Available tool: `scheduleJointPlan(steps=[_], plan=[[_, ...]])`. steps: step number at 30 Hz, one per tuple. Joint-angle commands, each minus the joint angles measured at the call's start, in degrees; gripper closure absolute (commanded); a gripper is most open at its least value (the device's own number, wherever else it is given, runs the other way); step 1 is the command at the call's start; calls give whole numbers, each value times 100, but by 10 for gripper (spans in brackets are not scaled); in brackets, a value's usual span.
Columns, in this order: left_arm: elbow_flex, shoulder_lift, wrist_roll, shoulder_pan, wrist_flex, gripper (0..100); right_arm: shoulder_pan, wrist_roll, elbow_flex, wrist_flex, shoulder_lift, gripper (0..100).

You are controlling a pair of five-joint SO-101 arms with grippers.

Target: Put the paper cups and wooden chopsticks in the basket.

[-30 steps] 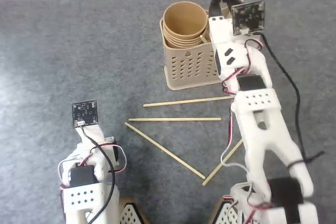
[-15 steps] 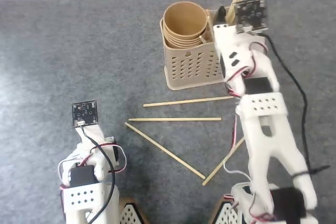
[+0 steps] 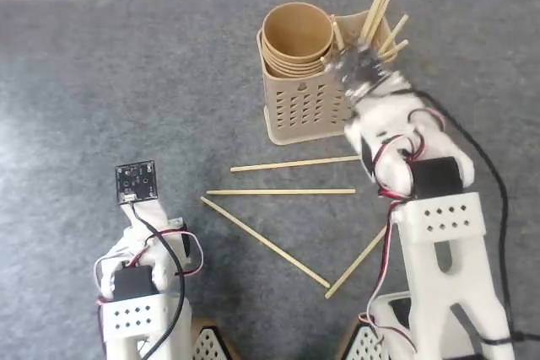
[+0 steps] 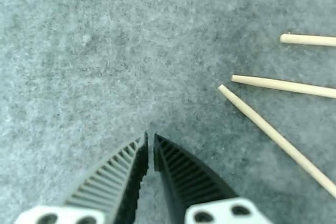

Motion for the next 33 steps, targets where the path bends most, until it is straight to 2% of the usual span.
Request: scheduleJointPlan(steps=[1, 6, 10, 12, 17, 22, 24, 33], plan=[[-48, -70, -26, 62, -141, 988, -242, 554, -290, 752, -198, 805], [-40, -70, -26, 62, -141, 988, -892, 914, 132, 971, -136, 814], [-57, -70, -18, 18, -141, 988, -1279, 1389, 993, 356, -136, 947], [-84, -70, 26, 9, -141, 988, -1305, 1565, 1451, 4, -136, 977], [-242, -70, 554, -484, -141, 988, -1279, 1996, 2207, -602, 215, 860], [-224, -70, 580, -527, -141, 988, -1297, 2013, 2198, -1358, 1244, 905], [-215, -70, 580, -527, -141, 988, -1297, 2013, 2110, -1578, 1640, 895], [-207, -70, 563, -527, -141, 988, -1288, 2180, 1495, -1684, 2782, 876]])
